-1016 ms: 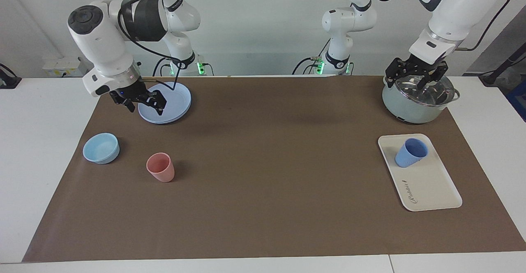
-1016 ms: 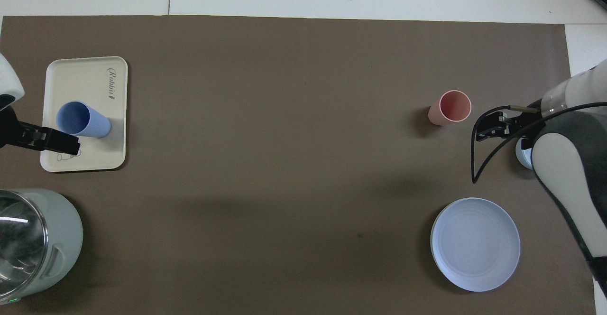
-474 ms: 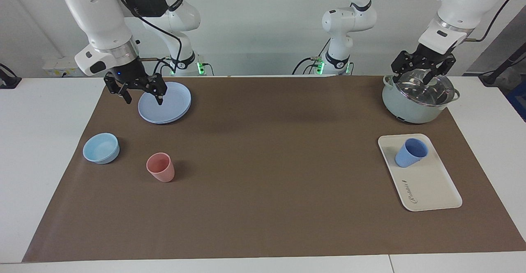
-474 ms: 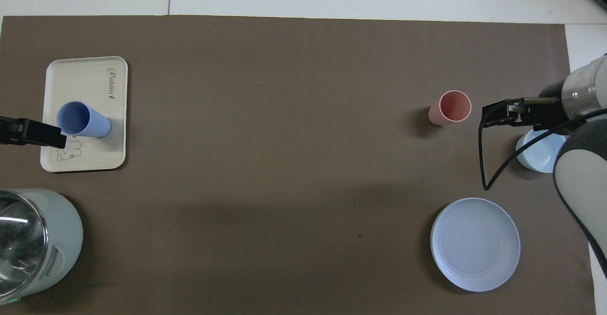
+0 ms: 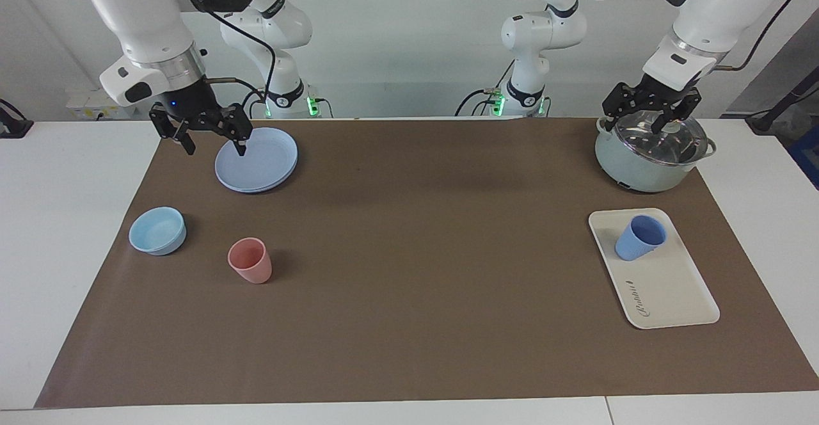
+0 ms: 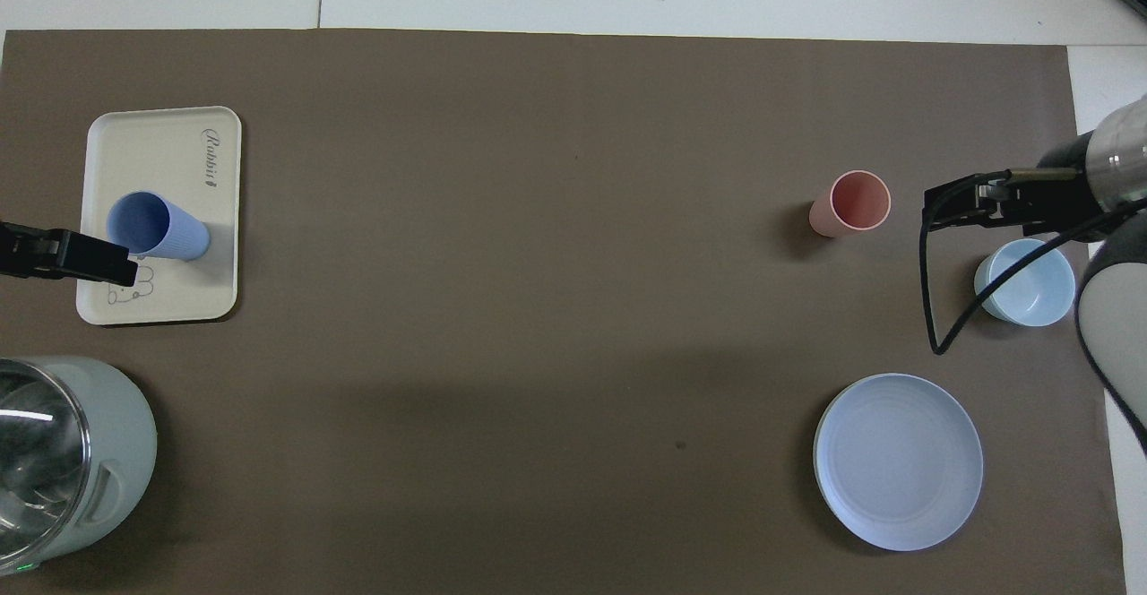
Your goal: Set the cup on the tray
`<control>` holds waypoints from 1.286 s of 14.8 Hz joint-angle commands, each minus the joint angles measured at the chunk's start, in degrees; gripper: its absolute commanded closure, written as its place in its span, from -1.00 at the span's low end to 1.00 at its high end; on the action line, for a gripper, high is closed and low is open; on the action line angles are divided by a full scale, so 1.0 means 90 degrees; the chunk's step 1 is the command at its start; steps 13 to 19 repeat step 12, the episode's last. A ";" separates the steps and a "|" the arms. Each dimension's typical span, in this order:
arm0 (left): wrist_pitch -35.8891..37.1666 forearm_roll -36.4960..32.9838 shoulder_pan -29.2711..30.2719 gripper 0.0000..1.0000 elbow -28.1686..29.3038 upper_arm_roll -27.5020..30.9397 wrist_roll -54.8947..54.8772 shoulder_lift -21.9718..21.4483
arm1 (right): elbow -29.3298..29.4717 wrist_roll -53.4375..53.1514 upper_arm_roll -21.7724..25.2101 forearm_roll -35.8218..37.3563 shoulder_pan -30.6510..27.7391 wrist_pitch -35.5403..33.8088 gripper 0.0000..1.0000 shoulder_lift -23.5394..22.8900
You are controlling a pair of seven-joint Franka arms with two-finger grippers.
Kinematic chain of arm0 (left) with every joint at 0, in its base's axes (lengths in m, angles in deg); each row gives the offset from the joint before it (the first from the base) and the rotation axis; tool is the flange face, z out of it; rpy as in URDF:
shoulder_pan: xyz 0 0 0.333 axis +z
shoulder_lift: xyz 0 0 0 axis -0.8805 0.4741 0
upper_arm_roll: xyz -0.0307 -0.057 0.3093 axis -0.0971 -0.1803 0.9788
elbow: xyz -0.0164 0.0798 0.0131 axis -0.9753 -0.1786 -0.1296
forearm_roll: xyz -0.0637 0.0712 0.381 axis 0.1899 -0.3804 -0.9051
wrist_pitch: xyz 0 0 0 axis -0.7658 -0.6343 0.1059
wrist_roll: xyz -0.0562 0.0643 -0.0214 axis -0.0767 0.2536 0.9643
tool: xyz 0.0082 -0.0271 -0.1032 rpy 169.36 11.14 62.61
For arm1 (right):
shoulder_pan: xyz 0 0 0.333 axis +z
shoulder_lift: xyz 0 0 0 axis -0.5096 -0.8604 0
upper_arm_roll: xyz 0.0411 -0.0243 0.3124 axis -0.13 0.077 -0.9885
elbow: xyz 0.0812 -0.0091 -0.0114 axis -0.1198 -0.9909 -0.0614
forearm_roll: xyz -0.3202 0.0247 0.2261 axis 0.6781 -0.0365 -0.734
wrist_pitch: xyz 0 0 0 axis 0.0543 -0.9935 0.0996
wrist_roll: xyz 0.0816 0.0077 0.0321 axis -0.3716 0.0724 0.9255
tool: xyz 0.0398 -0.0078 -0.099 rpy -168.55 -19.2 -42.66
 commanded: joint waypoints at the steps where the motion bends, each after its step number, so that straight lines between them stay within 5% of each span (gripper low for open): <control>1: -0.0009 0.0075 -0.0002 -1.00 0.0130 0.0011 0.0086 -0.0118 | -0.0194 0.0194 -0.0016 0.0149 -0.0035 -0.0108 -0.99 0.0189; 19: 0.0001 0.0075 -0.0012 -1.00 0.0130 0.0001 0.0095 -0.0118 | -0.0223 0.0155 -0.0016 -0.0017 -0.0045 -0.0195 -0.99 0.0219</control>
